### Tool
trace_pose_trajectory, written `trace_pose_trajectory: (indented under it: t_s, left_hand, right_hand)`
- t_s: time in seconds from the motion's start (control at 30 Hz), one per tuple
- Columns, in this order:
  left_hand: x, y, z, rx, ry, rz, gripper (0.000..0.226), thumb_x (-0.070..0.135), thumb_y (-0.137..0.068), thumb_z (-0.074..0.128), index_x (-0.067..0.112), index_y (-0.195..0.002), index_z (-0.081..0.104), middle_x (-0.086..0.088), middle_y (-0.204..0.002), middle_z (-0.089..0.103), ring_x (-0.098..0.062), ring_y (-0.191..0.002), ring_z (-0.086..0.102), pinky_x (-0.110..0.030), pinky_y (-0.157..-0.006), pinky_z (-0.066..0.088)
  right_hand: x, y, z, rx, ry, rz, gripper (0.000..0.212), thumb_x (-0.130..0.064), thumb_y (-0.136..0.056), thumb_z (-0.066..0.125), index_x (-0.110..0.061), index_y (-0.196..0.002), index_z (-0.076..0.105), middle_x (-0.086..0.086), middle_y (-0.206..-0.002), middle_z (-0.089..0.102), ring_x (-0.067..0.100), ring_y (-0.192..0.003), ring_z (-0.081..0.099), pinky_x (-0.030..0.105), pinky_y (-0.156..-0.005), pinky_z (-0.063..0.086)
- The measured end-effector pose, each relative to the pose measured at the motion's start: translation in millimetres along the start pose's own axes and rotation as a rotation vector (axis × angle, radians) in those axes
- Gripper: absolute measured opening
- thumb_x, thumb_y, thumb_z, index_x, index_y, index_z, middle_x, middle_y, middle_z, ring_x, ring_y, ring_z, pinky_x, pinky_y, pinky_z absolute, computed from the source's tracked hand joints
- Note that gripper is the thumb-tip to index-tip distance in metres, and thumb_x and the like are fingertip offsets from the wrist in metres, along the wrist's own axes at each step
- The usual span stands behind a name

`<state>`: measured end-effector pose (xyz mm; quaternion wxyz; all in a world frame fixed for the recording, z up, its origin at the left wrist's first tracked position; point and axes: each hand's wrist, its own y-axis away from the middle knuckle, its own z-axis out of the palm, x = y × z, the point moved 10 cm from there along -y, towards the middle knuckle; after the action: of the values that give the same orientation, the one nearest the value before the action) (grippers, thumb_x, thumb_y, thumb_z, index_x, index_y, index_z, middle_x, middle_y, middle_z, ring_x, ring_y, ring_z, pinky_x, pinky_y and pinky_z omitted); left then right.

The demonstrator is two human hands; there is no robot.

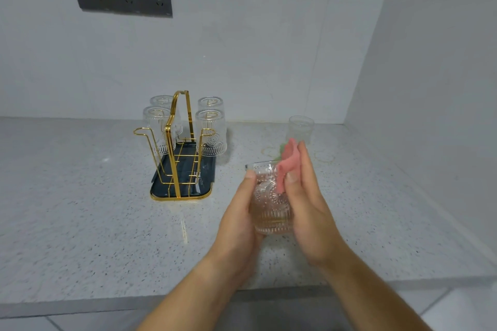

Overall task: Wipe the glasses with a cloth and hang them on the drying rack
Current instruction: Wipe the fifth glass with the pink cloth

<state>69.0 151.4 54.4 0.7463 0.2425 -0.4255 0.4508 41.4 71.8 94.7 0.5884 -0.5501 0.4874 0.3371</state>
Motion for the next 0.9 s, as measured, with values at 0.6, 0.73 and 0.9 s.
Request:
trace_pose_trajectory:
  t_s: [0.6, 0.73, 0.9]
  left_hand:
    - [8.2, -6.8, -9.4, 0.054, 0.036, -0.005, 0.071, 0.060, -0.095, 0.061, 0.006, -0.141, 0.058, -0.014, -0.133, 0.071, -0.027, -0.123, 0.069, -0.045, -0.105, 0.050]
    - [3.3, -9.4, -26.2, 0.142, -0.016, 0.004, 0.084, 0.053, -0.080, 0.079, 0.001, -0.139, 0.048, -0.024, -0.128, 0.070, -0.040, -0.120, 0.068, -0.054, -0.106, 0.053]
    - [-11.5, -4.2, -0.8, -0.004, 0.021, -0.052, 0.057, 0.047, -0.108, 0.030, 0.013, -0.142, 0.063, -0.009, -0.140, 0.068, -0.025, -0.133, 0.062, -0.050, -0.117, 0.041]
  right_hand:
    - [7.6, 24.3, 14.8, -0.030, 0.141, -0.098, 0.056, -0.046, -0.106, 0.031, -0.052, -0.153, 0.001, -0.040, -0.163, 0.003, -0.013, -0.152, 0.005, 0.035, -0.130, 0.014]
    - [20.0, 40.0, 15.3, 0.005, 0.229, -0.120, 0.066, -0.050, -0.102, 0.033, -0.047, -0.156, -0.005, -0.032, -0.167, 0.005, -0.002, -0.157, 0.006, 0.033, -0.129, 0.015]
    - [13.0, 3.8, -11.0, 0.048, -0.042, -0.008, 0.054, -0.057, -0.098, 0.036, -0.062, -0.146, 0.011, -0.046, -0.154, 0.025, -0.015, -0.150, 0.016, 0.039, -0.129, 0.018]
